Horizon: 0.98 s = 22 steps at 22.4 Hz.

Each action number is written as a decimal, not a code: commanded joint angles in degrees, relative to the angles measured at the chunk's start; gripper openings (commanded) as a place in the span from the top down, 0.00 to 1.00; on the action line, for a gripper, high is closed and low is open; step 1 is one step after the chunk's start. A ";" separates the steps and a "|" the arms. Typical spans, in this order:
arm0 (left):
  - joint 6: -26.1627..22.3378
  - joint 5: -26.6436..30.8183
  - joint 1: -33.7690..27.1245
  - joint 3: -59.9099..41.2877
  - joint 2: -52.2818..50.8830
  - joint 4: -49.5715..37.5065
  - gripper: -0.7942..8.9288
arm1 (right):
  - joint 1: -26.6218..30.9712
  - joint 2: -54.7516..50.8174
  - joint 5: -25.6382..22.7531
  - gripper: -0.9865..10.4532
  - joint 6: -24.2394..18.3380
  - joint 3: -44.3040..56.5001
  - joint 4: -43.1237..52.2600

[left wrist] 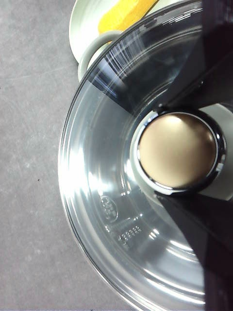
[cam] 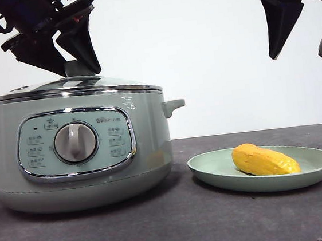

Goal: Take the corn out from the steamer,put the corn on the plate,close the lid

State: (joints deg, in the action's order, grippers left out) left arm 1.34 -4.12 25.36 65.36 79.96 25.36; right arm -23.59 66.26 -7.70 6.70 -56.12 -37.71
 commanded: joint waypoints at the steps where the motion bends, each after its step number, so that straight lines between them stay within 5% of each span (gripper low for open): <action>1: 0.13 -0.39 0.20 0.68 0.24 -1.29 0.51 | 0.02 0.04 -0.17 0.56 0.52 0.46 0.09; 8: 0.61 -0.68 0.39 0.68 -4.68 -0.55 0.50 | 0.02 0.04 -0.13 0.56 0.50 0.46 -0.20; 12: 0.59 -0.28 0.68 0.68 -13.40 7.78 0.51 | 0.00 0.02 -0.07 0.56 0.28 0.46 -0.50; 14: 0.55 0.20 0.68 0.68 -17.97 12.68 0.71 | -0.13 -0.26 0.28 0.56 0.28 0.46 -0.52; 16: -0.13 3.23 0.68 0.68 -21.90 16.13 0.94 | -0.42 -1.05 1.07 0.68 0.26 0.46 -0.52; 19: -0.02 9.35 0.68 -0.85 -26.75 18.25 0.93 | -1.99 -3.39 3.10 0.92 -0.26 0.61 -0.48; 22: 1.25 12.70 0.68 -9.84 -34.27 12.98 0.93 | -4.37 -8.52 2.84 0.92 -1.31 2.97 2.89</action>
State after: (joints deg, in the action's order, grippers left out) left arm 2.07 8.43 25.93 57.10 46.06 38.48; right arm -27.88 57.89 -4.71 5.98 -53.89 -34.87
